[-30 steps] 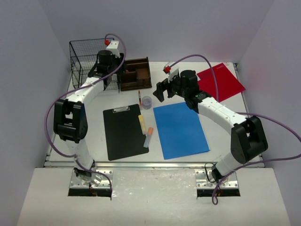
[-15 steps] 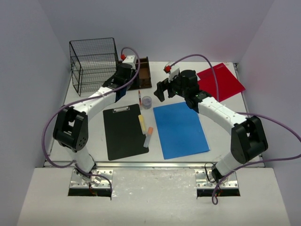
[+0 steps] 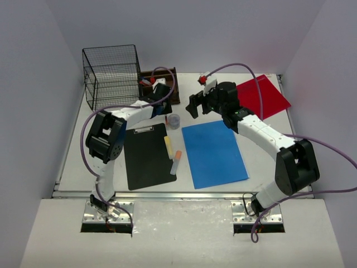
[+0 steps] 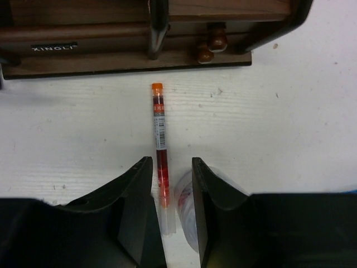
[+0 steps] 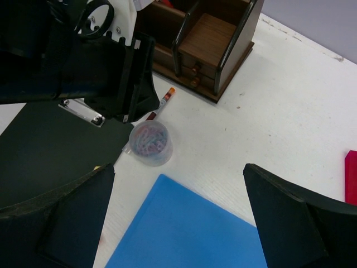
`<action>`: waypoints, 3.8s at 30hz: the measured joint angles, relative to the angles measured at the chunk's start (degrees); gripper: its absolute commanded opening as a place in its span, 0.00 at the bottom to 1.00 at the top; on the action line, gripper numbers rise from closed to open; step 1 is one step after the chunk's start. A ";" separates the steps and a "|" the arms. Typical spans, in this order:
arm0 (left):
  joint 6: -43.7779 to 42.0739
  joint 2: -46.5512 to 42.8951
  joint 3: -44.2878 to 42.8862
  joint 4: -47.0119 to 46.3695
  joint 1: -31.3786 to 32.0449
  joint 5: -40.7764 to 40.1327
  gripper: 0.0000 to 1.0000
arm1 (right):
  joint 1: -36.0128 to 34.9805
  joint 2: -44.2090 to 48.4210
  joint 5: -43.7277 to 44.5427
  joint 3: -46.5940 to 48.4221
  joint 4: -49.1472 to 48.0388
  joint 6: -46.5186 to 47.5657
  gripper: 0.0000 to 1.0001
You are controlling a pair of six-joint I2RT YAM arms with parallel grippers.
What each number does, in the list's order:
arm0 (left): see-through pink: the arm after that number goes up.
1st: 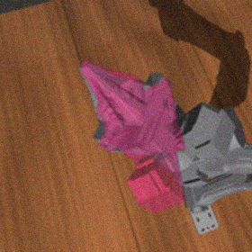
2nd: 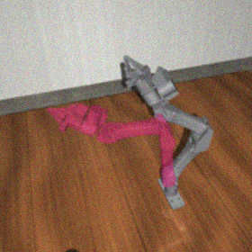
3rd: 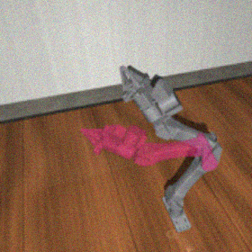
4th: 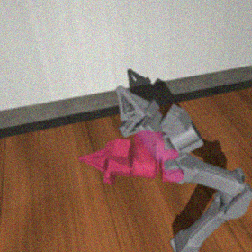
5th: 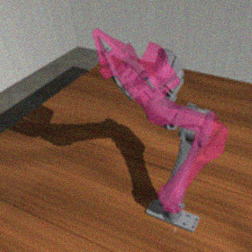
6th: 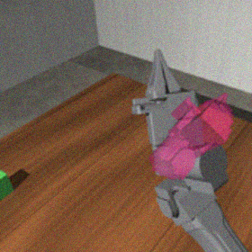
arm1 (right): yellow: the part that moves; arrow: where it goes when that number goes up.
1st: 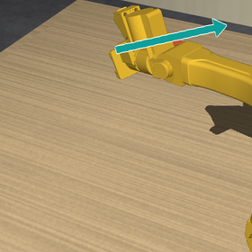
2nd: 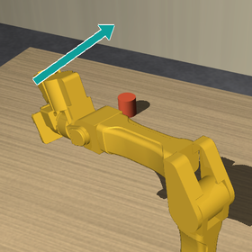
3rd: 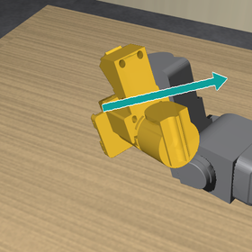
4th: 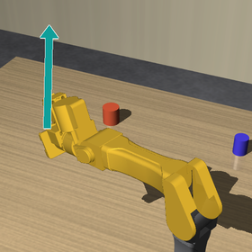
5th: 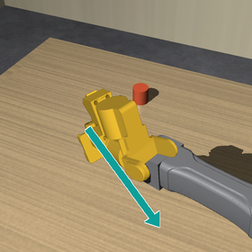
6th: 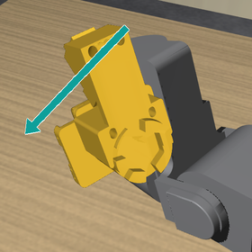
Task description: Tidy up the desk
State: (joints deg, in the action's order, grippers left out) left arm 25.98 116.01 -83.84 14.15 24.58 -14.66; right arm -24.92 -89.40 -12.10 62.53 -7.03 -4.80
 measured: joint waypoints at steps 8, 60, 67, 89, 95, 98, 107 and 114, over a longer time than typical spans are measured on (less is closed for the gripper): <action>1.35 5.34 -4.64 1.26 0.00 -1.95 0.34 | 0.10 0.07 0.00 -0.77 0.14 -0.22 0.99; 9.42 -20.78 4.94 13.50 -2.80 21.54 0.00 | -10.71 22.74 -27.21 -28.38 -13.87 65.72 0.76; 11.47 -20.74 6.06 14.37 -2.80 24.05 0.00 | -15.61 18.49 -25.65 -29.20 -17.15 80.39 0.69; 15.47 -20.74 7.14 14.58 -2.80 26.06 0.00 | -21.20 4.34 -10.72 -23.82 -21.48 95.16 0.43; 16.30 -20.74 7.14 14.58 -2.80 26.07 0.00 | -21.36 3.54 -10.37 -23.46 -20.78 96.38 0.39; 16.50 -20.74 7.14 14.58 -2.80 26.11 0.00 | -21.36 2.66 -10.25 -23.10 -20.63 96.72 0.27; 16.59 -20.76 7.84 14.44 -2.80 25.85 0.93 | -21.43 1.13 -9.71 -21.78 -20.35 97.36 0.00; 15.57 -22.21 8.12 14.75 -4.20 24.45 1.00 | -21.41 1.76 -9.83 -21.78 -19.88 94.13 0.00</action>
State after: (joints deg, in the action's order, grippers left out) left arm 41.56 93.80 -75.72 28.89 20.38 9.79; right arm -46.33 -87.64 -21.92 40.75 -26.90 89.33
